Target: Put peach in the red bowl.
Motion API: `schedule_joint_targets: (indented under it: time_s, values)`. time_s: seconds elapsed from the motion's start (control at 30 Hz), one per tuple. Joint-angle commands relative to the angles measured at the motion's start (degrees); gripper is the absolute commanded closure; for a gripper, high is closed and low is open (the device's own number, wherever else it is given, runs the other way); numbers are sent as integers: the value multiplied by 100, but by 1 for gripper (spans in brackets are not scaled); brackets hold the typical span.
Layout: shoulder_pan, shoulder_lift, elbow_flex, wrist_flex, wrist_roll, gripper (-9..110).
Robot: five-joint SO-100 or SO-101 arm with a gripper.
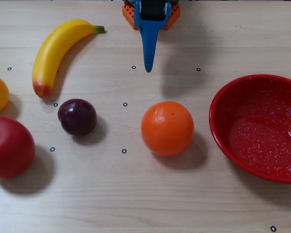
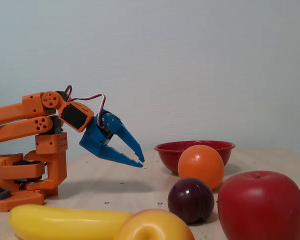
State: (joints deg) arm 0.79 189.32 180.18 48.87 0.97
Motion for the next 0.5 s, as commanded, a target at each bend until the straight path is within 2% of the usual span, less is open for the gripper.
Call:
schedule_joint_targets:
  time_s: [0.0, 0.47]
  values:
    - [-70, -264, -105, -202, -220, 102]
    - [439, -1617, -1521, -185, -721, 102]
